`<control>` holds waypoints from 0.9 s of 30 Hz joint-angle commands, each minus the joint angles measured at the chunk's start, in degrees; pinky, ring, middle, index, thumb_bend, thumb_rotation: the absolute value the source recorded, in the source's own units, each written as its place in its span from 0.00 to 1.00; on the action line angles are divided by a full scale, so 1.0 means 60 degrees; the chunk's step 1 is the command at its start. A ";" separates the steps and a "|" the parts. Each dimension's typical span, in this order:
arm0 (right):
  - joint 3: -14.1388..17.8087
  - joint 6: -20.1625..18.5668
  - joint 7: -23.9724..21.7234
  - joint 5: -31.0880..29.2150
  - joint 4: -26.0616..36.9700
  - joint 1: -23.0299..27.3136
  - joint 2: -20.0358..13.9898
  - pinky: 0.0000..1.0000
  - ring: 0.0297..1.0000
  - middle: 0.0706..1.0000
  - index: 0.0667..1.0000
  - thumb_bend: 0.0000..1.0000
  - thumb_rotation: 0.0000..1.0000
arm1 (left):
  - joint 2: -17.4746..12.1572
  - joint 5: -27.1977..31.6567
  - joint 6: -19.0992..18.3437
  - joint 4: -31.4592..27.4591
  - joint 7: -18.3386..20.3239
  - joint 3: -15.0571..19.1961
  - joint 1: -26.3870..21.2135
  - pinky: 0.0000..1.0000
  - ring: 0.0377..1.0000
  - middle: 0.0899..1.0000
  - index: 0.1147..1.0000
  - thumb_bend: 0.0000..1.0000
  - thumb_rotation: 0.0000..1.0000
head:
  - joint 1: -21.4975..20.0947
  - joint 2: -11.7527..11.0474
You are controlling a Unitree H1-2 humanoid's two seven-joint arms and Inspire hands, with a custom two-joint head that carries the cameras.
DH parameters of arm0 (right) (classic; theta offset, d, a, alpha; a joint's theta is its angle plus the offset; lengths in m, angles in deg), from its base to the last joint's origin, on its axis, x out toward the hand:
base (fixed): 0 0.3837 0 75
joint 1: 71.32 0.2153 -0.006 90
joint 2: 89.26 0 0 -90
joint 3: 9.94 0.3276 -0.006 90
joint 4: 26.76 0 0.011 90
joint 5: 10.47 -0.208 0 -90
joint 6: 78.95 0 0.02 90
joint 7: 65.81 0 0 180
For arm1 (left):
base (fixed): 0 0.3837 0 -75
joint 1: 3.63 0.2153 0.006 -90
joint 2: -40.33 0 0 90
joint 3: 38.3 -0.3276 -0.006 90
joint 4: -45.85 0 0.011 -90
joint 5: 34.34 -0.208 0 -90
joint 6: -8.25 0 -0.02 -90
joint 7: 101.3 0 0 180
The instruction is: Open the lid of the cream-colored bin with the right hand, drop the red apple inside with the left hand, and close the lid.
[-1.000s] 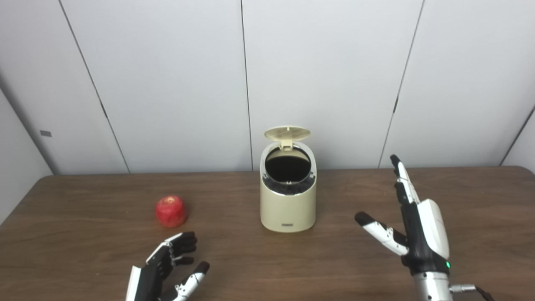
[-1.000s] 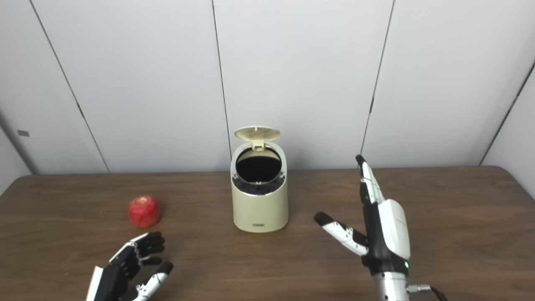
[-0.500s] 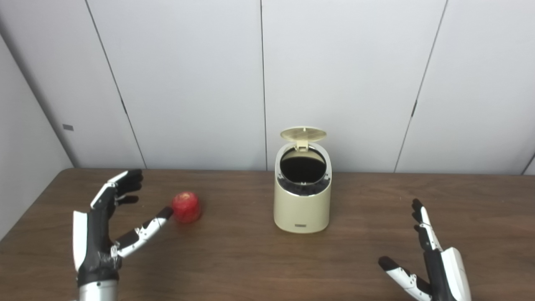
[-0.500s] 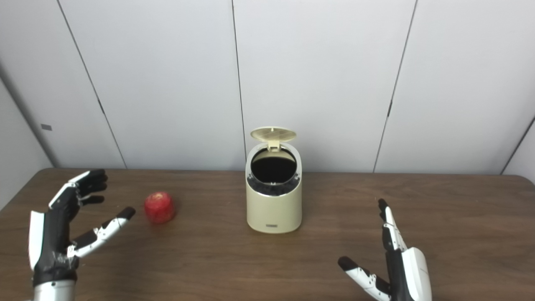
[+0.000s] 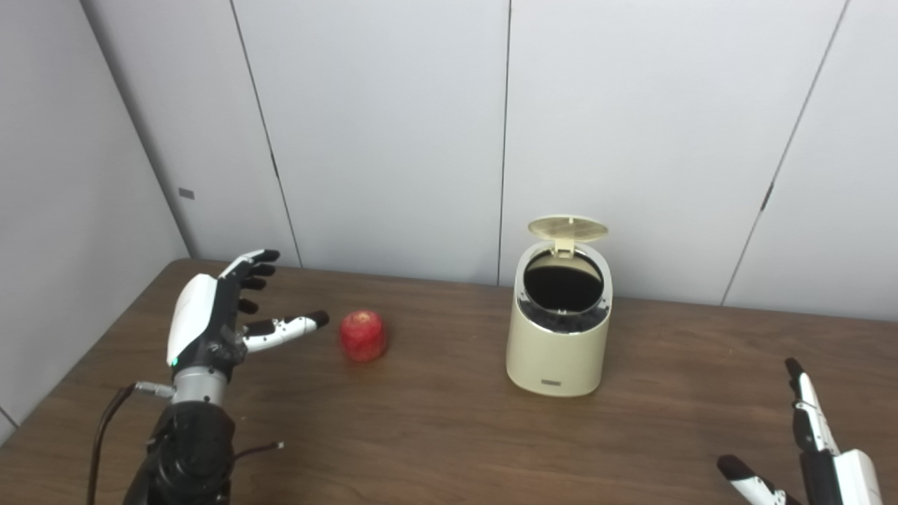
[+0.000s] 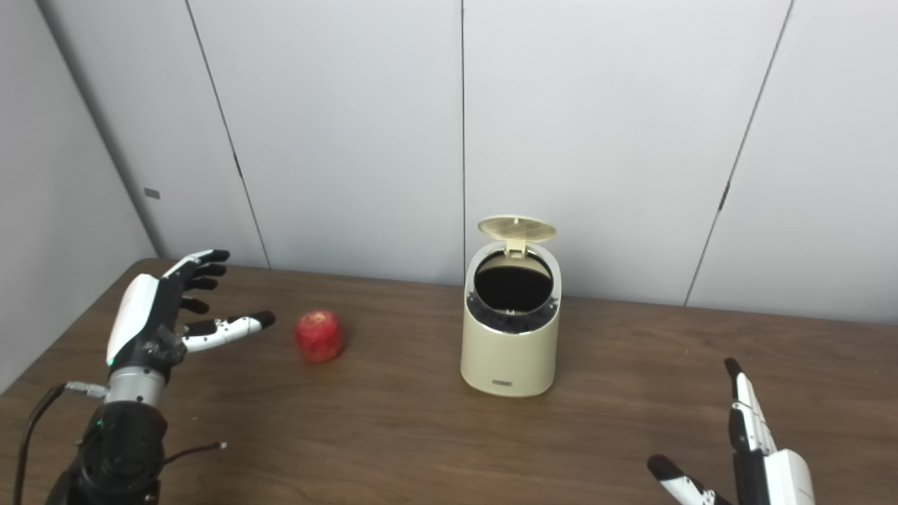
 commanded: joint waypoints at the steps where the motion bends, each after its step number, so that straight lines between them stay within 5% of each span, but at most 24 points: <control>1: 0.0155 0.0511 0.0239 0.0018 -0.0328 -0.0181 -0.0278 0.91 0.97 0.99 1.00 0.86 0.97 | -0.0314 -0.0239 -0.0172 0.0011 0.0226 -0.0257 -0.0469 0.73 0.84 0.81 0.84 1.00 0.34 | 0.0013 -0.0003; 7: 0.0214 0.0596 0.0211 -0.0042 -0.0556 -0.0133 -0.0304 0.94 0.99 1.00 1.00 0.83 0.95 | -0.0534 -0.0085 -0.0200 0.0821 0.0827 -0.0942 -0.0804 0.68 0.80 0.81 0.83 1.00 0.35 | 0.0200 -0.0087; 15: 0.0237 0.0630 0.0254 -0.0039 -0.0750 -0.0061 -0.0333 0.94 0.99 1.00 1.00 0.79 0.94 | -0.0599 -0.0397 -0.0434 0.1193 0.1300 -0.1762 -0.0960 0.79 0.90 0.88 0.88 1.00 0.37 | 0.0295 -0.0145; 20: 0.0225 0.0534 0.0265 0.0108 -0.0805 -0.0046 -0.0355 0.94 0.99 1.00 1.00 0.81 0.97 | -0.0715 -0.0711 -0.0467 0.1371 0.1463 -0.1663 -0.1220 0.93 0.95 0.93 0.91 1.00 0.39 | 0.0297 -0.0184; 27: 0.0225 0.0433 0.0138 0.0041 -0.0794 -0.0085 -0.0380 0.95 1.00 1.00 1.00 0.81 0.98 | -0.0777 -0.1033 -0.0466 0.1628 0.1323 -0.1279 -0.1352 1.00 0.99 0.96 0.94 1.00 0.36 | 0.0280 -0.0206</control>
